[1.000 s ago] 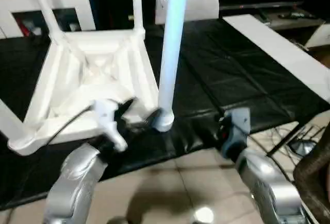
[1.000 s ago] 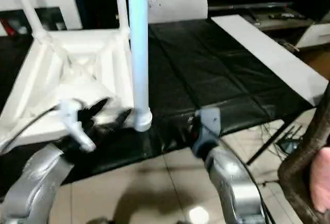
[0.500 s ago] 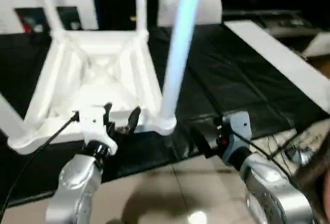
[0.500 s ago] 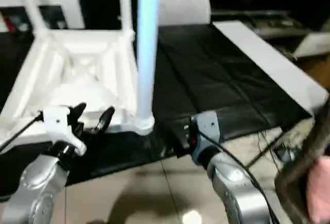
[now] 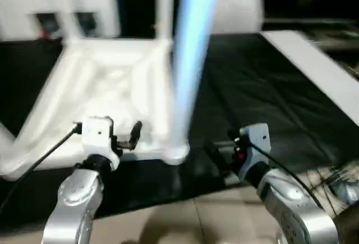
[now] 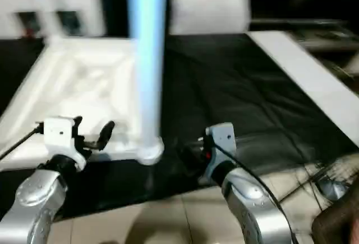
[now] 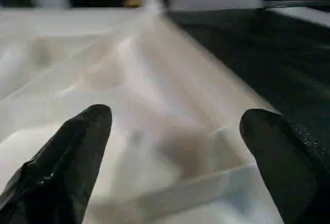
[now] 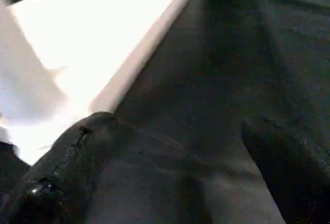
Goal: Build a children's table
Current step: Rotate table base
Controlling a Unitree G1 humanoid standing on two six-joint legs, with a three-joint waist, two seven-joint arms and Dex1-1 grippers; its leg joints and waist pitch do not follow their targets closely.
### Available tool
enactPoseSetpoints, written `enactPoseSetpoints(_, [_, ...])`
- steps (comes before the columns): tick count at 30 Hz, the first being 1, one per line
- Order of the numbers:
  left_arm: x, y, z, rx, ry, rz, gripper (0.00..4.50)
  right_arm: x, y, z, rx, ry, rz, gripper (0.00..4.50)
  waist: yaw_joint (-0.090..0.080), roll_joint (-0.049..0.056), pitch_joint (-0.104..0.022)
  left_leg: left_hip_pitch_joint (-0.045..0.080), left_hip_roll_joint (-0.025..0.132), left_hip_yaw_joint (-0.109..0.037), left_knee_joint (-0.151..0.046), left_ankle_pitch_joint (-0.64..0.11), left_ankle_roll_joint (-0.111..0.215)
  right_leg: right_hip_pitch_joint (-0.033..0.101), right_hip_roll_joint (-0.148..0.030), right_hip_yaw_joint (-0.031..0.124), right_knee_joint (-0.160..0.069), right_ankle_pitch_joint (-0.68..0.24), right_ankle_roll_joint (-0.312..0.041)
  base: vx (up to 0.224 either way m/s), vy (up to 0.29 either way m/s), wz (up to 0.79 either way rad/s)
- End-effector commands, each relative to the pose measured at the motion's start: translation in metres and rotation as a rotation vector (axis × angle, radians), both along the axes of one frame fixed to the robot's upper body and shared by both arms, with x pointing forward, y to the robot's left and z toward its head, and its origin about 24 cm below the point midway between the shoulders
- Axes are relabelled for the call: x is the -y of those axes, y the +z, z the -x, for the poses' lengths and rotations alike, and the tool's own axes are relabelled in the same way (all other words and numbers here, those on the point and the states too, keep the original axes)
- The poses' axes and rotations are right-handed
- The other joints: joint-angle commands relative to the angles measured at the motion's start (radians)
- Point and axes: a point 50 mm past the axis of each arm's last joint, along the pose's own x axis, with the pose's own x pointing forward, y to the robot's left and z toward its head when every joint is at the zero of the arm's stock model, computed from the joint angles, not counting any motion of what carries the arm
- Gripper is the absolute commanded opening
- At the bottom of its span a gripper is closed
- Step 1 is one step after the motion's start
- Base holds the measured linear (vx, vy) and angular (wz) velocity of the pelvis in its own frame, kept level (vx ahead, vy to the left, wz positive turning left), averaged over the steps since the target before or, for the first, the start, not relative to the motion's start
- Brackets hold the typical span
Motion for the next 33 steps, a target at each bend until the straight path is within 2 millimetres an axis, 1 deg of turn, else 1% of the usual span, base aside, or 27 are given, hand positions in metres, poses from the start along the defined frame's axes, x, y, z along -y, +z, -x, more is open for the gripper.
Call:
enactPoseSetpoints(1, [0.001, 0.001, 0.002, 0.003, -0.017, -0.004, 4.44, -0.001, 0.003, -0.002, 0.008, -0.002, -0.020, 4.50, 0.028, -0.018, -0.029, 0.020, 0.035, 0.021, -0.031, 0.027, 0.042, 0.064, -0.145, 0.044, -0.145, 0.689, 0.317, 0.000, 0.000, 0.00])
enactPoseSetpoints(2, [0.000, 0.002, 0.002, 0.003, -0.013, 0.001, 4.44, -0.001, 0.003, -0.002, 0.009, -0.002, -0.022, 4.50, 0.025, -0.001, -0.023, 0.041, 0.050, 0.022, -0.060, -0.052, -0.013, 0.069, -0.115, 0.022, -0.153, 0.530, 0.253, 0.000, 0.000, 0.00])
enactPoseSetpoints(3, [0.000, 0.002, 0.003, 0.004, -0.010, 0.003, 4.44, -0.002, 0.003, -0.002, 0.009, -0.003, -0.023, 4.50, 0.018, 0.011, -0.019, 0.062, 0.078, 0.014, -0.082, -0.135, -0.036, 0.064, -0.106, 0.022, -0.157, 0.350, 0.149, -0.081, 0.046, -0.02])
enactPoseSetpoints(4, [-0.001, 0.002, 0.004, 0.005, -0.010, 0.002, 4.44, -0.002, 0.003, -0.003, 0.009, -0.004, -0.026, 4.50, 0.013, 0.010, -0.002, 0.079, 0.090, 0.012, -0.100, -0.245, -0.048, 0.049, -0.103, 0.017, -0.171, 0.186, 0.085, -0.122, 0.067, 0.08])
enactPoseSetpoints(6, [-0.002, 0.002, 0.006, 0.004, -0.011, -0.001, 4.44, -0.003, 0.003, -0.004, 0.014, 0.002, -0.022, 4.50, 0.002, 0.013, 0.010, 0.094, 0.104, 0.018, -0.122, -0.536, -0.092, 0.048, -0.106, 0.022, -0.208, -0.333, -0.111, -0.119, 0.074, 0.04])
enactPoseSetpoints(7, [-0.003, 0.002, 0.007, 0.004, -0.009, -0.002, 4.44, -0.003, 0.002, -0.004, 0.015, 0.013, -0.014, 4.50, 0.003, 0.015, 0.016, 0.095, 0.102, 0.018, -0.123, -0.581, -0.098, 0.048, -0.106, 0.019, -0.218, -0.412, -0.119, -0.063, 0.091, -0.06])
enactPoseSetpoints(8, [-0.003, 0.001, 0.008, 0.002, -0.006, -0.001, 4.44, -0.003, 0.002, -0.004, 0.017, 0.023, -0.001, 4.50, 0.009, 0.020, 0.019, 0.115, 0.100, 0.023, -0.118, -0.647, -0.099, 0.043, -0.104, 0.015, -0.238, -0.492, -0.116, -0.063, 0.091, -0.06])
enactPoseSetpoints(10, [-0.004, 0.001, 0.010, 0.003, 0.002, -0.001, 4.44, -0.003, 0.002, -0.004, 0.013, 0.027, 0.007, 4.50, 0.016, 0.022, 0.021, 0.124, 0.096, 0.028, -0.123, -0.685, -0.090, 0.061, -0.097, 0.000, -0.254, -0.506, -0.109, -0.026, 0.099, -0.08])
enactPoseSetpoints(11, [-0.005, 0.001, 0.010, 0.002, 0.013, -0.005, 4.44, -0.002, 0.000, -0.005, 0.004, 0.012, 0.000, 4.50, 0.031, 0.011, 0.017, 0.063, 0.078, 0.018, -0.140, -0.625, -0.045, 0.121, -0.113, -0.025, -0.262, -0.458, -0.102, -0.014, 0.101, -0.09])
enactPoseSetpoints(12, [-0.005, 0.001, 0.011, 0.000, 0.016, -0.005, 4.44, -0.001, 0.000, -0.005, 0.003, 0.008, 0.001, 4.50, 0.038, 0.022, 0.004, 0.008, 0.046, 0.016, -0.133, -0.515, 0.022, 0.186, -0.126, -0.062, -0.284, -0.478, -0.057, 0.014, 0.102, 0.13])
enactPoseSetpoints(14, [-0.005, 0.001, 0.011, 0.002, 0.018, -0.004, 4.44, 0.000, 0.000, -0.005, 0.005, 0.008, 0.011, 4.50, 0.023, 0.044, 0.001, 0.029, 0.048, -0.012, -0.132, -0.444, 0.064, 0.206, -0.091, -0.128, -0.297, -0.400, -0.060, 0.044, 0.096, 0.44])
enactPoseSetpoints(15, [-0.004, 0.001, 0.012, 0.004, 0.019, -0.003, 4.44, 0.001, 0.000, -0.006, 0.010, 0.007, 0.018, 4.50, -0.004, 0.068, -0.004, 0.112, 0.063, -0.101, -0.171, -0.541, 0.076, 0.159, -0.015, -0.149, -0.216, -0.258, -0.043, 0.101, 0.069, 0.59])
enactPoseSetpoints(16, [-0.004, 0.002, 0.012, 0.005, 0.018, -0.002, 4.44, 0.002, 0.000, -0.006, 0.017, 0.002, 0.023, 4.50, -0.016, 0.074, -0.001, 0.130, 0.082, -0.158, -0.191, -0.660, 0.074, 0.137, 0.000, -0.135, -0.151, -0.196, -0.040, 0.123, 0.058, 0.54])
enactPoseSetpoints(17, [-0.003, 0.001, 0.012, 0.005, 0.016, -0.001, 4.44, 0.003, 0.000, -0.005, 0.020, -0.011, 0.014, 4.50, -0.034, 0.066, -0.013, 0.169, 0.131, -0.206, -0.192, -0.774, 0.087, 0.082, -0.010, -0.089, -0.089, -0.104, -0.034, 0.123, 0.058, 0.54])
enactPoseSetpoints(18, [-0.001, 0.001, 0.012, 0.006, 0.009, -0.002, 4.44, 0.008, -0.001, -0.005, 0.011, -0.056, -0.011, 4.50, -0.024, 0.054, -0.010, 0.177, 0.168, -0.182, -0.186, -0.804, 0.042, 0.045, -0.034, -0.057, -0.061, -0.019, -0.023, 0.102, 0.014, 0.39])
enactPoseSetpoints(21, [0.001, 0.001, 0.013, 0.008, -0.001, 0.023, 4.44, 0.012, -0.002, -0.003, 0.003, -0.086, -0.016, 4.50, -0.028, 0.036, -0.004, 0.143, 0.151, -0.164, -0.211, -0.765, 0.075, 0.042, -0.051, -0.035, -0.062, 0.054, -0.017, 0.061, -0.070, 0.11])
enactPoseSetpoints(22, [0.004, 0.001, 0.014, 0.009, -0.018, 0.038, 4.44, 0.015, -0.003, -0.001, 0.000, -0.098, -0.009, 4.50, -0.030, 0.018, -0.001, 0.124, 0.117, -0.138, -0.203, -0.655, 0.130, 0.043, -0.073, -0.014, -0.110, 0.077, -0.034, 0.044, -0.163, 0.03])
enactPoseSetpoints(23, [0.005, 0.001, 0.014, 0.006, -0.029, 0.027, 4.44, 0.016, -0.004, 0.000, -0.003, -0.108, -0.005, 4.50, -0.011, -0.021, 0.007, 0.074, 0.043, -0.063, -0.133, -0.473, 0.160, 0.070, -0.134, 0.047, -0.232, -0.021, -0.101, 0.044, -0.163, 0.03])
enactPoseSetpoints(24, [0.005, 0.001, 0.013, 0.006, -0.036, 0.021, 4.44, 0.017, -0.004, 0.001, -0.006, -0.118, -0.004, 4.50, 0.034, -0.042, -0.006, 0.035, -0.011, 0.008, 0.022, -0.167, 0.157, 0.112, -0.217, 0.110, -0.288, -0.263, -0.084, 0.061, -0.213, 0.07])
enactPoseSetpoints(25, [0.005, 0.002, 0.013, 0.009, -0.040, 0.024, 4.44, 0.019, -0.005, 0.002, -0.009, -0.129, -0.005, 4.50, 0.041, -0.031, -0.001, 0.019, 0.007, 0.004, 0.029, -0.064, 0.119, 0.110, -0.244, 0.115, -0.277, -0.278, -0.049, 0.041, -0.193, -0.10])
enactPoseSetpoints(26, [0.005, 0.002, 0.012, 0.013, -0.046, 0.014, 4.44, 0.020, -0.005, 0.004, -0.012, -0.137, -0.006, 4.50, 0.046, -0.044, -0.019, 0.006, 0.022, 0.006, -0.026, 0.085, 0.048, 0.091, -0.176, 0.082, -0.214, -0.018, 0.086, 0.041, -0.193, -0.10])
enactPoseSetpoints(27, [0.005, 0.002, 0.011, 0.015, -0.049, 0.006, 4.44, 0.020, -0.006, 0.004, -0.014, -0.142, -0.007, 4.50, 0.043, -0.032, -0.034, 0.028, 0.037, 0.016, -0.062, 0.160, 0.030, 0.078, -0.129, 0.043, -0.173, 0.341, 0.122, 0.024, -0.154, -0.12])
enactPoseSetpoints(29, [0.004, 0.002, 0.008, 0.009, -0.033, -0.006, 4.44, 0.021, -0.007, 0.007, -0.018, -0.155, -0.005, 4.50, 0.040, -0.005, -0.030, 0.030, 0.052, 0.021, -0.079, 0.069, 0.012, 0.073, -0.107, 0.012, -0.168, 0.498, 0.123, 0.039, -0.102, -0.06])
enactPoseSetpoints(30, [0.003, 0.001, 0.007, 0.002, -0.022, -0.018, 4.44, 0.021, -0.007, 0.007, -0.017, -0.154, -0.003, 4.50, 0.034, 0.004, -0.027, 0.052, 0.077, 0.013, -0.090, -0.033, -0.013, 0.061, -0.106, 0.006, -0.171, 0.421, 0.082, 0.025, -0.052, -0.04])
enactPoseSetpoints(31, [0.002, 0.002, 0.006, 0.005, -0.011, -0.028, 4.44, 0.021, -0.006, 0.007, -0.015, -0.154, -0.009, 4.50, 0.027, 0.010, -0.024, 0.053, 0.092, 0.004, -0.101, -0.062, -0.030, 0.067, -0.096, -0.006, -0.168, 0.368, 0.052, 0.000, 0.000, 0.00])
enactPoseSetpoints(32, [0.002, 0.002, 0.005, 0.009, -0.002, -0.037, 4.44, 0.021, -0.005, 0.007, -0.011, -0.153, -0.017, 4.50, 0.009, 0.032, -0.024, 0.079, 0.175, -0.045, -0.139, -0.146, -0.014, 0.054, -0.086, -0.022, -0.154, 0.239, -0.021, 0.000, 0.000, 0.00])
enactPoseSetpoints(33, [0.002, 0.002, 0.004, 0.010, 0.002, -0.040, 4.44, 0.020, -0.003, 0.005, -0.002, -0.135, -0.005, 4.50, -0.011, 0.042, -0.022, 0.103, 0.257, -0.104, -0.177, -0.185, 0.068, 0.027, -0.090, -0.028, -0.106, 0.116, -0.097, 0.000, 0.000, 0.00])
